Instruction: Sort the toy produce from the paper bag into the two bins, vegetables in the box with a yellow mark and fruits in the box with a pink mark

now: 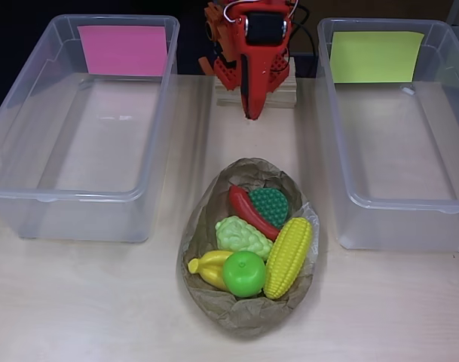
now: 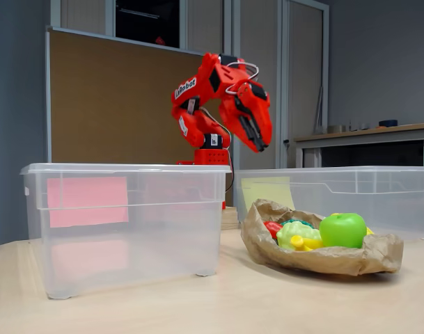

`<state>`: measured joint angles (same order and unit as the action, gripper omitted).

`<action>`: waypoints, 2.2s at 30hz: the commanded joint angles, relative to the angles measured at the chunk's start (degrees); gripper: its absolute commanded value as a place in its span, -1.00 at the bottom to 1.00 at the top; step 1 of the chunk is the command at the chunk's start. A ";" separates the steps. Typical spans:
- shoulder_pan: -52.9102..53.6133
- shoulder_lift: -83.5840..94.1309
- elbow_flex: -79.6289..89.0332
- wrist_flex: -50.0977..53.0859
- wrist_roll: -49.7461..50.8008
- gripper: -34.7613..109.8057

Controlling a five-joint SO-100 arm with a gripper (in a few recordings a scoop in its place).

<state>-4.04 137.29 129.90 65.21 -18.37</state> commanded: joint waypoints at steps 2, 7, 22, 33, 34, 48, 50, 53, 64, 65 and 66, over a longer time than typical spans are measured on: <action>-0.70 -22.94 -16.79 -3.43 5.54 -0.52; -0.26 -42.71 -34.72 -5.10 14.41 -0.48; -6.50 -67.41 -56.51 2.02 57.13 0.18; -7.73 -70.49 -53.17 2.81 63.19 0.23; -7.21 -71.37 -53.79 2.72 62.58 0.21; -3.96 -78.40 -60.12 4.31 48.08 0.06; -3.69 -78.84 -61.44 4.92 46.49 0.06; -3.34 -79.54 -63.28 5.62 44.47 0.06; -2.20 -83.94 -68.82 6.15 41.40 0.05; -2.11 -84.37 -69.08 6.15 41.40 0.05; -2.11 -84.81 -69.43 6.24 41.40 0.05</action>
<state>-6.33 51.68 62.49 70.84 23.55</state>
